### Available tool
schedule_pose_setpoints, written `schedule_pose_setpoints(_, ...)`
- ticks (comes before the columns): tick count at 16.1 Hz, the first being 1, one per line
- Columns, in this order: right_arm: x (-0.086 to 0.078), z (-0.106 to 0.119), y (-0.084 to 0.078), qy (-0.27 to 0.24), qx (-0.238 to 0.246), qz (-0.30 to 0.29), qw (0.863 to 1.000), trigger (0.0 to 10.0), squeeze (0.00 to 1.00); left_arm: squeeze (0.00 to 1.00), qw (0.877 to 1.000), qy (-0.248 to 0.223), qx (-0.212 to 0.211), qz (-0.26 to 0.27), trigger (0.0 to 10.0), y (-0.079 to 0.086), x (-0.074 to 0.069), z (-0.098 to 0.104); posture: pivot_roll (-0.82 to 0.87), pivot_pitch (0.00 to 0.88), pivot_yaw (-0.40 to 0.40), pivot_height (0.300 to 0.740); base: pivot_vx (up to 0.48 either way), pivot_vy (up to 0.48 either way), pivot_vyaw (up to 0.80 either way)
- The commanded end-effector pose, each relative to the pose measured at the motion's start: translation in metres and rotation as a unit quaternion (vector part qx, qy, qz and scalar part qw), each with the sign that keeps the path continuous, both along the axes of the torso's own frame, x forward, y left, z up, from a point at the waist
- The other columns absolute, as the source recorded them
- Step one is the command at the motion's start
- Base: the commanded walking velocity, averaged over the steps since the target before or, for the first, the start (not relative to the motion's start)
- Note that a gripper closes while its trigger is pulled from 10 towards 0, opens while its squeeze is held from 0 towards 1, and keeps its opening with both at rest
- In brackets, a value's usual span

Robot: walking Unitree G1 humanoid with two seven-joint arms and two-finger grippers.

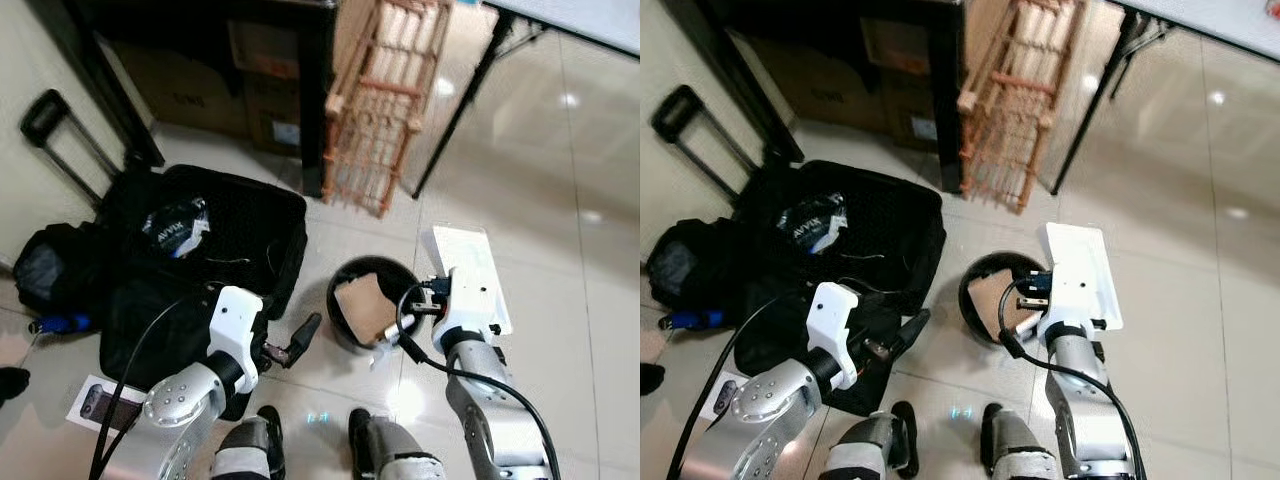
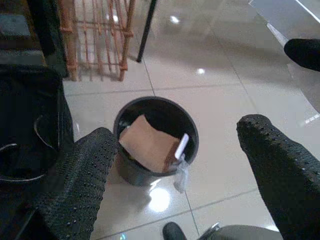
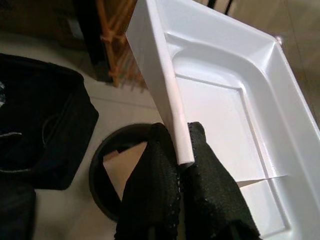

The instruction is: Picking trash to rubbish bin

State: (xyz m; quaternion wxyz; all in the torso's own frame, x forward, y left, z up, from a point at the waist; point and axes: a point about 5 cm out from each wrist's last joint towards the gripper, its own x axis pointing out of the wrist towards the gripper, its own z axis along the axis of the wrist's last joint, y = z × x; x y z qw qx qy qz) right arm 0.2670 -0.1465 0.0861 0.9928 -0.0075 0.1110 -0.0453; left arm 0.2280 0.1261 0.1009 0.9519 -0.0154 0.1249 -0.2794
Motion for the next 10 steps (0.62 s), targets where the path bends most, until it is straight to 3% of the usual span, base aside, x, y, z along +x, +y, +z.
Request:
schedule_pose_setpoints(1, -0.0069, -0.0092, -0.0043, 0.02, -0.008, -0.008, 1.0, 10.0, 0.0, 0.0, 1.0, 0.016, -0.001, -0.003, 10.0, -0.0007, -0.0057, -0.0046, 0.05, 0.31, -0.018, 0.74, 0.0, 0.0, -0.8)
schedule_pose_setpoints(8, -0.0064, -0.0109, -0.0056, 0.025, -0.005, -0.012, 1.0, 10.0, 0.0, 0.0, 1.0, 0.012, 0.0, -0.006, 10.0, -0.0016, -0.003, -0.0037, 0.05, 0.309, -0.011, 0.74, 0.0, 0.0, -0.8)
schedule_pose_setpoints(10, -0.0063, -0.0106, -0.0031, 0.024, -0.001, -0.004, 1.0, 10.0, 0.0, 0.0, 1.0, 0.016, 0.0, -0.012, 10.0, -0.0031, -0.0051, -0.0048, 0.05, 0.316, -0.011, 0.74, 0.0, 0.0, 0.0)
